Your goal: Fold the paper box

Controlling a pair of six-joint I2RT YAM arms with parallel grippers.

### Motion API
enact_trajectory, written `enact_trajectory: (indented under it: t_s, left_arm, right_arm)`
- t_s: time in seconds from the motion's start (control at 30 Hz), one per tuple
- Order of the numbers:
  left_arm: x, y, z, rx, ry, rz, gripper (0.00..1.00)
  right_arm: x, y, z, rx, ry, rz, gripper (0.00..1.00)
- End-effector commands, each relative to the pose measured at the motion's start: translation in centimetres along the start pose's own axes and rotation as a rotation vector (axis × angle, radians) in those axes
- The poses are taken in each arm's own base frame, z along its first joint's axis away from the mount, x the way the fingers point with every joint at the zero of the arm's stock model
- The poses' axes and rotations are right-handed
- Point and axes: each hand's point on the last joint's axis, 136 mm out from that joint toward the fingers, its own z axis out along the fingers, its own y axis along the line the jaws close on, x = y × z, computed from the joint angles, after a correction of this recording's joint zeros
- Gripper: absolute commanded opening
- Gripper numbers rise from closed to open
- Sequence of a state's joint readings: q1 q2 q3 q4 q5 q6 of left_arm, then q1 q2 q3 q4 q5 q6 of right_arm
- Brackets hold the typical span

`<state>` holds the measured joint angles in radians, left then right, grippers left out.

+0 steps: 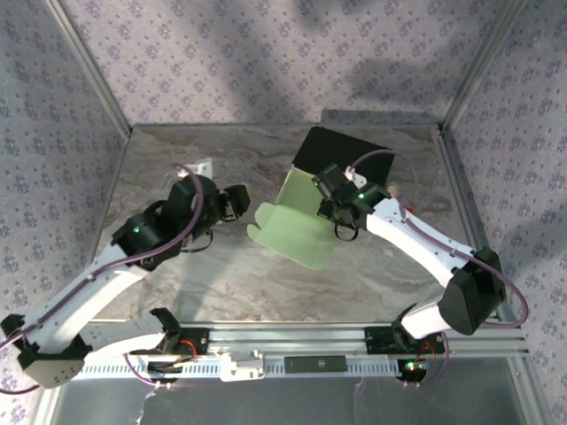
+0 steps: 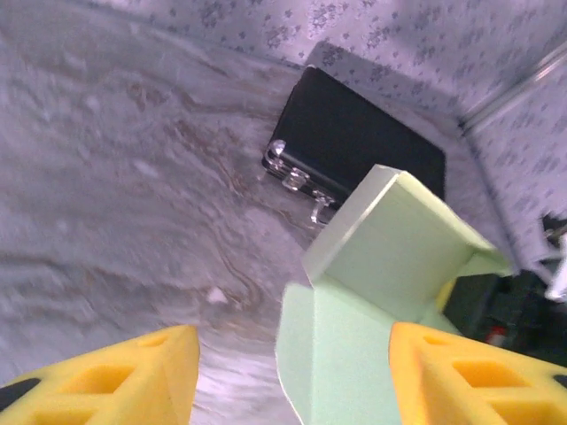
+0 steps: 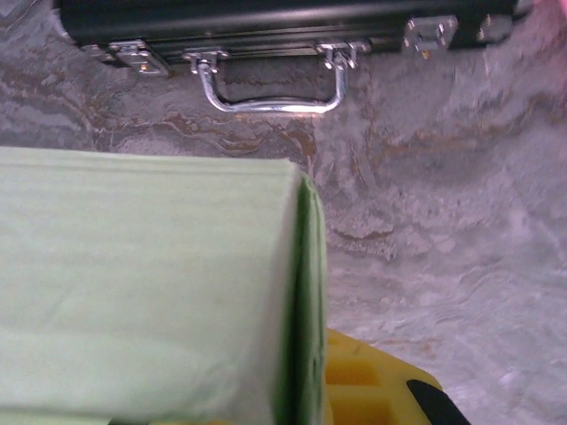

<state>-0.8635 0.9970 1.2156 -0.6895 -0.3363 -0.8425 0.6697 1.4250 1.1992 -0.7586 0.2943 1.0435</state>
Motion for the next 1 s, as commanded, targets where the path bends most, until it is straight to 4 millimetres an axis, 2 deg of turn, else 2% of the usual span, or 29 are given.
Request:
enact_trajectory:
  t_s: [0.0,0.13,0.27,0.3,0.4,0.53,0.73,0.8,0.97]
  left_arm:
    - [6.1,1.5,0.2,-0.052,0.162,-0.177,0.6]
    - [8.9,1.2,0.4,-0.047,0.194,-0.181,0.65]
    - [10.8,-0.5,1.8,-0.024,0.231,-0.171,0.66]
    - [10.8,-1.3,2.2,-0.009,0.223,-0.173,0.67]
    - [11.6,-1.5,3.2,-0.031,0.225,-0.164,0.67]
    - [11.2,-1.7,3.1,-0.021,0.183,-0.185,0.67]
    - [9.4,-2.2,0.0,0.011,0.09,-0.2,0.68]
    - [10.1,-2.2,-0.2,0.001,0.125,-0.185,0.69]
    - [11.7,-2.6,1.3,-0.023,0.173,-0.146,0.7]
  right_arm:
    - [0.6,0.8,0.4,-0.096,0.038,0.219,0.0]
    - [1.2,0.9,1.0,-0.089,0.059,0.312,0.0]
    - [2.0,0.8,1.6,-0.081,0.064,0.367,0.0]
    - [2.3,0.8,1.7,-0.081,0.067,0.373,0.0]
    - [2.5,0.7,1.9,-0.073,0.066,0.386,0.0]
    - [2.8,0.3,2.0,-0.05,0.059,0.382,0.0]
    - [3.0,-0.8,2.4,-0.027,0.05,0.402,0.0]
    - [3.1,-0.8,2.5,-0.03,0.05,0.407,0.0]
    - [3.4,-0.6,2.5,-0.036,0.061,0.421,0.0]
